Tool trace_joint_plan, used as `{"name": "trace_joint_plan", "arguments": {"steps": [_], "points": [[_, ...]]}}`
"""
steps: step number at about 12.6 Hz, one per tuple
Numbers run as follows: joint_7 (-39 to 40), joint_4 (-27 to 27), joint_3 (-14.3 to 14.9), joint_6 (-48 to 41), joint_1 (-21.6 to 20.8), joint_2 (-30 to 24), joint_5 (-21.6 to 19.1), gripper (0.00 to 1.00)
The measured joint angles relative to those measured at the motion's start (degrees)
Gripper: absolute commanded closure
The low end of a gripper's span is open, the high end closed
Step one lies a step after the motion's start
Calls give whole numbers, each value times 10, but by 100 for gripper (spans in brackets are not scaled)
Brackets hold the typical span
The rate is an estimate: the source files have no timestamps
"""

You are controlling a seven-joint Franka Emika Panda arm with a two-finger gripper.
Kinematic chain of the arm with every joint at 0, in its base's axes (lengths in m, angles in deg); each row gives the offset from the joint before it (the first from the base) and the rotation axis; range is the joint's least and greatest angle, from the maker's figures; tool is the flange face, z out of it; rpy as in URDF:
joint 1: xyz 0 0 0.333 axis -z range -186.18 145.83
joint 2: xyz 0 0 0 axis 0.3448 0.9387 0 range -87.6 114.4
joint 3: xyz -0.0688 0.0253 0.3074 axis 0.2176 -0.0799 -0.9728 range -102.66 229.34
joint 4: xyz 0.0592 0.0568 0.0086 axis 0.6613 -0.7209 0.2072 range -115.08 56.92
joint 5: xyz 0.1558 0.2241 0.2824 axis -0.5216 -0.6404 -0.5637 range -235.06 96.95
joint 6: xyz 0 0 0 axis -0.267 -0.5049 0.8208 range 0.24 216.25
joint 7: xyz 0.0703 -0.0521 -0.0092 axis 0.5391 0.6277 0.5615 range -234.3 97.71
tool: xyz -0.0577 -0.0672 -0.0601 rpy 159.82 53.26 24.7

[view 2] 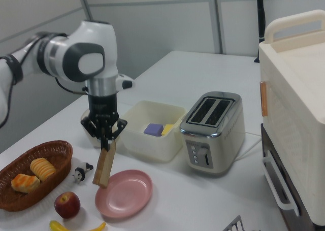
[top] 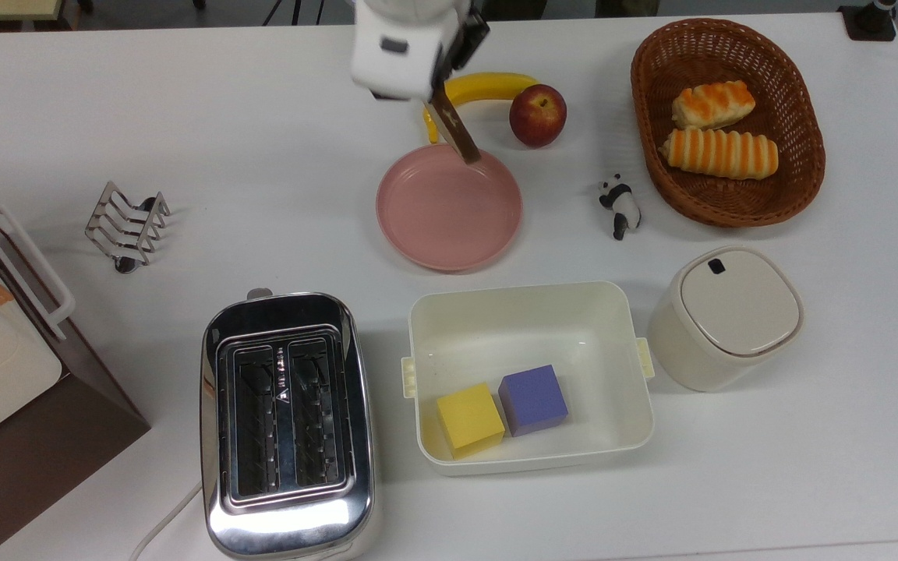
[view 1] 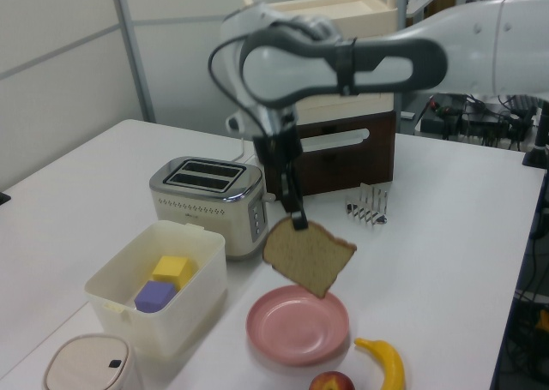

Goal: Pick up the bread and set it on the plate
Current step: 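Carry the toast slice over the pink plate and lower it, then open the gripper to release the toast onto the plate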

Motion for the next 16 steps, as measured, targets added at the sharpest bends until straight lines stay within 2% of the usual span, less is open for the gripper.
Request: {"name": "trace_joint_plan", "arguments": {"steps": [2,4,6,8,10,12,16], "points": [[2,-2,0,0,-11,40,0,96],[3,-1,-1,0,-24,68,0,70],[3,-1,-1,0,-33,74,0,3],[3,-1,0,0,-34,79,0,0],[3,-1,6,48,-26,97,10,0],[4,-1,9,85,-5,109,42,0],[5,14,10,94,28,108,90,0]]}}
